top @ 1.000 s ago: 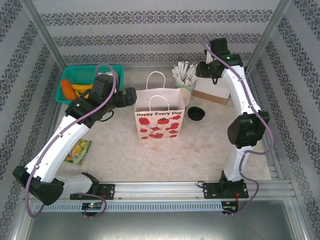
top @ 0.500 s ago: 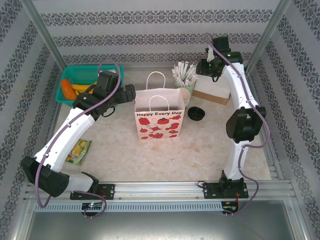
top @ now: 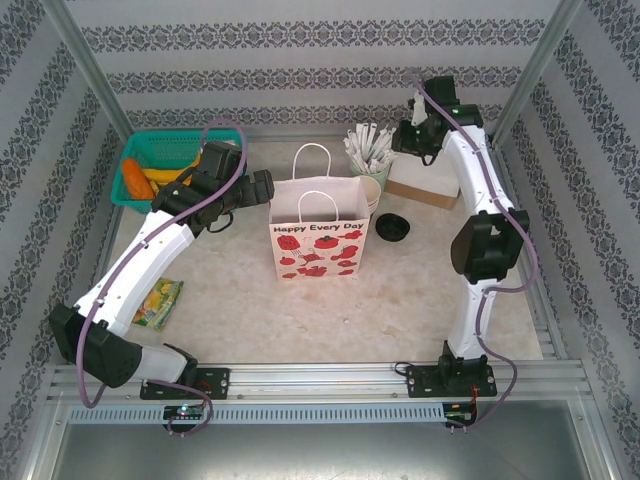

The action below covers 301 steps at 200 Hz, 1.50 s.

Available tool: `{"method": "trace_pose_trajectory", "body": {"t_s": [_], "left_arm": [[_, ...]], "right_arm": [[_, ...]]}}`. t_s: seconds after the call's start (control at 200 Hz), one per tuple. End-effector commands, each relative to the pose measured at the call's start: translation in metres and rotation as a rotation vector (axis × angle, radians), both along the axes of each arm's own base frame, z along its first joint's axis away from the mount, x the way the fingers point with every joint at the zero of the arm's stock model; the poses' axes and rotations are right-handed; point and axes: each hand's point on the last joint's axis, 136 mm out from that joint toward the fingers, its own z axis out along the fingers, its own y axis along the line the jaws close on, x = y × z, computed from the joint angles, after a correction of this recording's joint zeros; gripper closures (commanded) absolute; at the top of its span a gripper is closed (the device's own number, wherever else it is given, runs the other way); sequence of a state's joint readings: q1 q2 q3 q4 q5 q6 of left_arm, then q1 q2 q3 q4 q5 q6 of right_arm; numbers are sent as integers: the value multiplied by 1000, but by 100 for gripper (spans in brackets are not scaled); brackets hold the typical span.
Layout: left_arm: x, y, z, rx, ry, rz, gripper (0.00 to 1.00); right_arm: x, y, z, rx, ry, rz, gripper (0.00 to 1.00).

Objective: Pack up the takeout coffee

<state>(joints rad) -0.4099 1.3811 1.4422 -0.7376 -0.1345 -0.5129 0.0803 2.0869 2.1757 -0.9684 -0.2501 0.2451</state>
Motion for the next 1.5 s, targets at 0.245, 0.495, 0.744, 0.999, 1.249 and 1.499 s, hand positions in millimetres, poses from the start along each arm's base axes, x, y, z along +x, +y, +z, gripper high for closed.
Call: {"method": "trace_pose_trajectory", "body": {"t_s": [0.245, 0.495, 0.744, 0.999, 1.249, 1.499], "left_arm": [[6, 0, 7, -33, -16, 15, 0], [8, -3, 5, -42, -13, 7, 0], [6, -4, 3, -46, -8, 3, 0], [7, -5, 10, -43, -40, -31, 0], [11, 3, 19, -46, -73, -29, 0], [10, 1, 15, -48, -67, -48, 0]], "right_arm": [[3, -8, 10, -8, -41, -30, 87], [-10, -15, 23, -48, -56, -30, 84], [-19, -19, 33, -67, -79, -39, 94], [-38, -21, 72, -111, -184, -1, 97], [-51, -18, 79, -145, -217, 71, 99], [-28, -8, 54, -146, -173, 162, 89]]}}
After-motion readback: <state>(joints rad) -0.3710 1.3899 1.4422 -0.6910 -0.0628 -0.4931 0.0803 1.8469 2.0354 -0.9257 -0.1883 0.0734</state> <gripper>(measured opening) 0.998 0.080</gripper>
